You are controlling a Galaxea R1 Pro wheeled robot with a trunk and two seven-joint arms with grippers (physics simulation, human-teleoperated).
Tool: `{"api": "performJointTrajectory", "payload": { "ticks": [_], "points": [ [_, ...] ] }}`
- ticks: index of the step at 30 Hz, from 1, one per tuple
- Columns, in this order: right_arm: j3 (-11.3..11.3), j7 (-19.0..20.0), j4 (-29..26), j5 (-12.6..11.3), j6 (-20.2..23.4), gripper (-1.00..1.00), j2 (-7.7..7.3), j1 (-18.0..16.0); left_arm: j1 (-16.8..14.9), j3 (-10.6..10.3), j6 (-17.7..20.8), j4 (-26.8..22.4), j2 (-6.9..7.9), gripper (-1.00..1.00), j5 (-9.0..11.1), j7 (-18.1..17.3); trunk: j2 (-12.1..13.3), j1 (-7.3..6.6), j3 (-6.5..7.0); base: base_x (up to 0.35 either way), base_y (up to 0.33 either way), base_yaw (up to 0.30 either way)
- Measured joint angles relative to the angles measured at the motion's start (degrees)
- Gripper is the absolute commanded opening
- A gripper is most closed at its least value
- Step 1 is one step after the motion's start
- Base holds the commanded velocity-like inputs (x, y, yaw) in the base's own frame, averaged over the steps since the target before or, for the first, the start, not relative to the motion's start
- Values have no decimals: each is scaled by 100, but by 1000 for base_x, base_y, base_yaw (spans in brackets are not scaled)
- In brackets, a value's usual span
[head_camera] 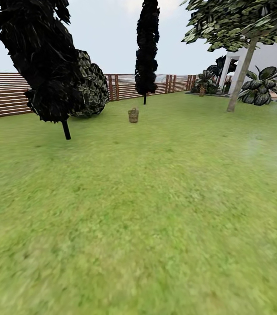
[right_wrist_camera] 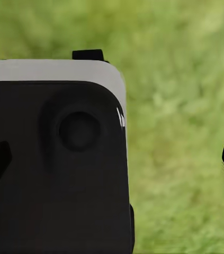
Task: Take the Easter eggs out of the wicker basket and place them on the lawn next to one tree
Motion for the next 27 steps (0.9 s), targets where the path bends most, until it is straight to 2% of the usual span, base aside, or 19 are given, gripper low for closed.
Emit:
{"api": "performJointTrajectory", "payload": {
  "ticks": [27],
  "points": [
    [0,0,0,0,0,100,0,0,1,3,-8,-7,0,100,3,0,0,1,0,306,0,0]
  ]
}}
